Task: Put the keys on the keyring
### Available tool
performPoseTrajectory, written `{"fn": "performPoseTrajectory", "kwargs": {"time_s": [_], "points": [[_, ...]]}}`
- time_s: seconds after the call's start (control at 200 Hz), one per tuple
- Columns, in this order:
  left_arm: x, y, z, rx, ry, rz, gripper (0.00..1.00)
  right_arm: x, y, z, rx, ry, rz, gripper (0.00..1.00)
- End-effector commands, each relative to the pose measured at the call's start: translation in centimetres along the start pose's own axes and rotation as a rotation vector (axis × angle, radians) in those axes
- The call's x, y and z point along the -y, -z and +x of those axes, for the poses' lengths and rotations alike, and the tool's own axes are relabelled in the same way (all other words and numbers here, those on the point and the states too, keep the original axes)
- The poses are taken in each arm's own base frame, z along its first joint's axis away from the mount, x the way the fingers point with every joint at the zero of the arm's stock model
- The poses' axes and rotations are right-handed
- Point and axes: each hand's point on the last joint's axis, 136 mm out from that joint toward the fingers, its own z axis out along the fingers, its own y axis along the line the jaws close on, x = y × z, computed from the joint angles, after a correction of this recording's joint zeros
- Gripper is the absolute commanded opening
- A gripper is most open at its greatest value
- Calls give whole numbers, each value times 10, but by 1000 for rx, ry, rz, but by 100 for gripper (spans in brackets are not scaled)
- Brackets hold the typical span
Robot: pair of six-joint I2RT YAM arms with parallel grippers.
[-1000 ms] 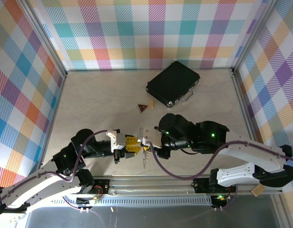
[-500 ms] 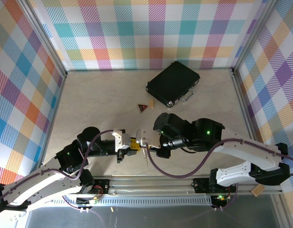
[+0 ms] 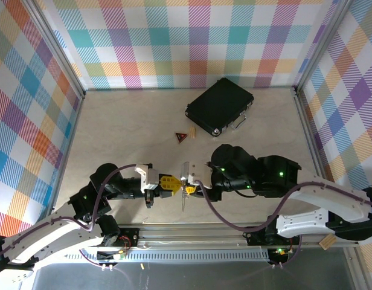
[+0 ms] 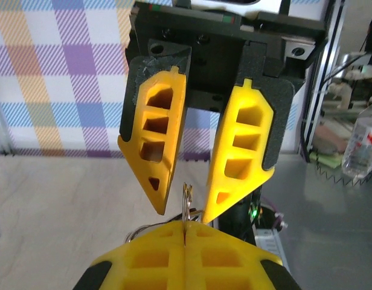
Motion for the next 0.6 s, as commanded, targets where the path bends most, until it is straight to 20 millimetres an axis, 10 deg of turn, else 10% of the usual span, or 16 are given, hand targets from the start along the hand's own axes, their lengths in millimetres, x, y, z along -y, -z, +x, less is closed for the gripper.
{"fn": "performPoseTrajectory", "kwargs": {"time_s": [0.0, 0.595], "points": [[12, 2, -26, 124, -1, 64, 0, -3, 10, -23, 125, -19, -12, 27], [15, 2, -37, 241, 54, 104, 0, -10, 13, -27, 189, -27, -39, 21]]}}
